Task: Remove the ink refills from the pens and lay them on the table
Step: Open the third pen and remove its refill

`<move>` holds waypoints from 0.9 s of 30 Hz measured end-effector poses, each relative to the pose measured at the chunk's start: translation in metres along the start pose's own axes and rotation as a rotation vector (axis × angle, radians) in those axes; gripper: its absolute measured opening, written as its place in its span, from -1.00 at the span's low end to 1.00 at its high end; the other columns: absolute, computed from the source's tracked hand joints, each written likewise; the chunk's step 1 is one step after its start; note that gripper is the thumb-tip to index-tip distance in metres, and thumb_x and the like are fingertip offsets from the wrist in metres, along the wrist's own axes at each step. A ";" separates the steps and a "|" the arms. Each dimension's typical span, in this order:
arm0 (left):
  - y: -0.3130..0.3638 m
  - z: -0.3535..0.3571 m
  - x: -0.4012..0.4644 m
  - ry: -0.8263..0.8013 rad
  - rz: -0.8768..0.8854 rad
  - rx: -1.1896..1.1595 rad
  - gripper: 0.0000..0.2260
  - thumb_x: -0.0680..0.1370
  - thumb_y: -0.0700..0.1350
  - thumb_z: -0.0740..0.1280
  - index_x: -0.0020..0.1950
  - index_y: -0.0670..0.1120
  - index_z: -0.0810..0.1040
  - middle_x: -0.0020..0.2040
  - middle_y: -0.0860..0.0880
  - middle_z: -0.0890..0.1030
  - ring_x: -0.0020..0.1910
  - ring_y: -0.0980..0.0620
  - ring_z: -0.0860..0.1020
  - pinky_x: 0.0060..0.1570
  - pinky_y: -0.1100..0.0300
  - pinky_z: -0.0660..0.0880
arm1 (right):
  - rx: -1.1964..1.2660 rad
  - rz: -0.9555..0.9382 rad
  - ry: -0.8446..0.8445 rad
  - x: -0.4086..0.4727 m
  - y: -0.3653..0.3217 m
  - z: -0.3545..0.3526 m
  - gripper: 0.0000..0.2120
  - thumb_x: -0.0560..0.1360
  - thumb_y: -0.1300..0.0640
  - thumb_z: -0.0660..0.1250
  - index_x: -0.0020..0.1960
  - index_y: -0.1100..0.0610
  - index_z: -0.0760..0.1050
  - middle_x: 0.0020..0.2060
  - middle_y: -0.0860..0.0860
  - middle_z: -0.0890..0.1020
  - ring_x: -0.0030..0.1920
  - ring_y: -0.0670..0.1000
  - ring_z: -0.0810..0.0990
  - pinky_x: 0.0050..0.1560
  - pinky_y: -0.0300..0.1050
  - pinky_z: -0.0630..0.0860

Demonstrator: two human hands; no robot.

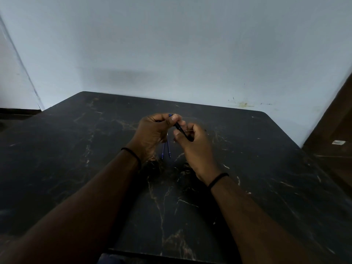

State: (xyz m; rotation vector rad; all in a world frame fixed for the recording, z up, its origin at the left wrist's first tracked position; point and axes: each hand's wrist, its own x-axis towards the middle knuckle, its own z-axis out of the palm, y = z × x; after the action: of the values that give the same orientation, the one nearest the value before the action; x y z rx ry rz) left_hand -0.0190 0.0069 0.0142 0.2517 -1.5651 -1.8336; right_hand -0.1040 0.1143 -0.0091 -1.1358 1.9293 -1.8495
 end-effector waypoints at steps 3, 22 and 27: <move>0.001 0.001 -0.001 -0.002 0.013 0.004 -0.79 0.41 -0.01 0.44 -0.14 -0.14 0.70 -0.08 -0.19 0.70 -0.61 0.21 0.42 -0.56 0.37 0.33 | -0.102 -0.019 -0.019 -0.001 -0.001 0.000 -0.70 0.66 -0.04 0.17 0.03 0.11 0.60 -0.15 0.08 0.67 -0.11 0.04 0.62 -0.11 0.02 0.51; 0.004 0.004 -0.005 0.059 -0.025 0.067 -0.69 0.39 0.08 0.44 -0.08 -0.15 0.69 -0.03 -0.23 0.70 -0.59 0.16 0.25 -0.48 0.26 0.21 | -0.182 -0.179 0.100 -0.001 -0.001 -0.001 -0.88 0.59 -0.02 0.30 -0.07 0.01 0.51 -0.28 -0.06 0.57 -0.29 -0.10 0.52 -0.25 -0.05 0.48; 0.005 0.004 -0.005 0.054 -0.001 0.070 -0.74 0.41 0.03 0.41 -0.10 -0.16 0.67 0.10 -0.30 0.65 -0.59 0.23 0.39 -0.53 0.33 0.26 | -0.269 -0.158 0.039 -0.001 0.000 0.000 -0.71 0.66 0.05 0.18 0.00 0.19 0.61 -0.19 0.13 0.66 -0.16 0.11 0.61 -0.10 0.11 0.53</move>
State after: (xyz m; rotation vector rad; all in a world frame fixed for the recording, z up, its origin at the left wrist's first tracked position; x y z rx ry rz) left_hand -0.0158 0.0132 0.0181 0.3315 -1.5942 -1.7599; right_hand -0.1039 0.1149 -0.0092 -1.3762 2.2205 -1.7354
